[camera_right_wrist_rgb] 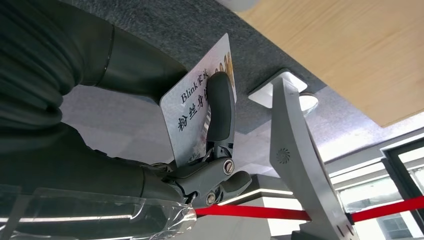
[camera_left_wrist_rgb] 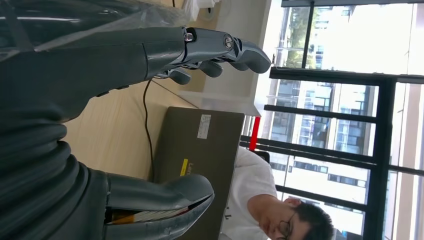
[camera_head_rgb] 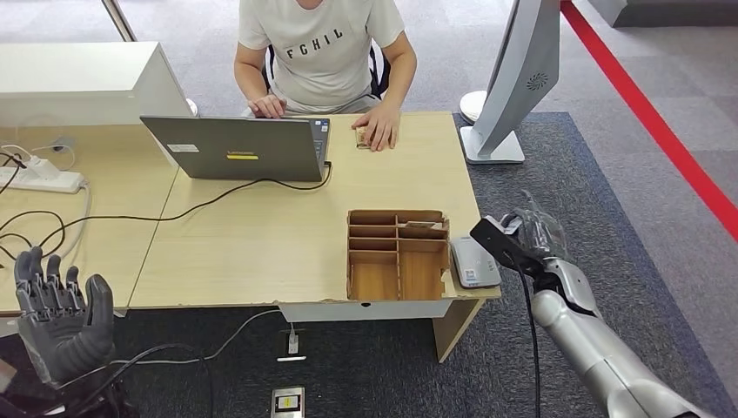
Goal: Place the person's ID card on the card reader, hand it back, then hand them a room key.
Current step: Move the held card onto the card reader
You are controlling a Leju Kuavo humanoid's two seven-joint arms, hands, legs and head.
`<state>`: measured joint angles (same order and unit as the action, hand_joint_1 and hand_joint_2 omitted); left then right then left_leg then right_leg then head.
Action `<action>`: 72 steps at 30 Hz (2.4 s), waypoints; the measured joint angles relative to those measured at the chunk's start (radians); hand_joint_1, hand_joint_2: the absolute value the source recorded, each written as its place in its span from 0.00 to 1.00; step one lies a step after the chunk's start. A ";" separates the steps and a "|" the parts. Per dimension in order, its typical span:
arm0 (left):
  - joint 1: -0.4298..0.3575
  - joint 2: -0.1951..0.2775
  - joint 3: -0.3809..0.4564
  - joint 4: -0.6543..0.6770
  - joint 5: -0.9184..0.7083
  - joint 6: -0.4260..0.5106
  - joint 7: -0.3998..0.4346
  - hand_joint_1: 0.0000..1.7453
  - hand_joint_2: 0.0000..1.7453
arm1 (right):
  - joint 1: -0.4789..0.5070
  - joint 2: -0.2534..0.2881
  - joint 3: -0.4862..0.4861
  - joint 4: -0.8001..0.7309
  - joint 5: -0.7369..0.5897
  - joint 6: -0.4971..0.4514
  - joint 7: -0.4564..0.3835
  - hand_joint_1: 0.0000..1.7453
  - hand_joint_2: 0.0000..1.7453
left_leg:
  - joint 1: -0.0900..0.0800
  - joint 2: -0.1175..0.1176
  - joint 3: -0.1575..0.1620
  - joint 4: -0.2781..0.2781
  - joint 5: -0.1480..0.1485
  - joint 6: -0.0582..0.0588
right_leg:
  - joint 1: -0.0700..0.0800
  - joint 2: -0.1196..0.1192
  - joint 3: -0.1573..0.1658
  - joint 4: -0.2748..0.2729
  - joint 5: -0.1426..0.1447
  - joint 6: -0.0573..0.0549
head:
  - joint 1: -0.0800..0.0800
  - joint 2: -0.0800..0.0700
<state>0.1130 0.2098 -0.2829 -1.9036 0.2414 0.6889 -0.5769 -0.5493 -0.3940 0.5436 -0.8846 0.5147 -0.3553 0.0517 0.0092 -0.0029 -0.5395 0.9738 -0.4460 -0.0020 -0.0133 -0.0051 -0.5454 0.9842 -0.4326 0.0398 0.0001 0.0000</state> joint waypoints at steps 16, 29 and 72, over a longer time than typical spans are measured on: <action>-0.006 0.009 -0.001 -0.008 0.000 0.000 0.023 0.00 1.00 | 0.143 -0.081 -0.020 -0.129 0.020 0.015 0.051 1.00 1.00 | 0.000 0.000 0.000 0.000 0.000 0.000 | 0.000 0.000 0.000 0.000 0.000 0.000 | 0.000 0.000; -0.023 0.014 -0.005 -0.008 0.024 0.000 0.015 0.00 1.00 | 0.223 -0.080 -0.029 -0.247 0.048 0.046 0.056 1.00 1.00 | 0.000 0.000 0.000 0.000 0.000 0.000 | 0.000 0.000 0.000 0.000 0.000 0.000 | 0.000 0.000; -0.004 0.014 0.003 -0.019 0.006 0.000 0.012 0.00 1.00 | 0.236 -0.007 -0.019 -0.235 0.003 0.024 0.004 1.00 1.00 | 0.000 0.000 0.000 0.000 0.000 0.000 | 0.000 0.000 0.000 0.000 0.000 0.000 | 0.000 0.000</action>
<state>0.1089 0.2236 -0.2800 -1.9225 0.2472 0.6889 -0.5652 -0.3131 -0.4009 0.5251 -1.1192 0.5180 -0.3316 0.0552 0.0092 -0.0028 -0.5398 0.9735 -0.4461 -0.0020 -0.0132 -0.0049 -0.5454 0.9844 -0.4328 0.0396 0.0001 0.0000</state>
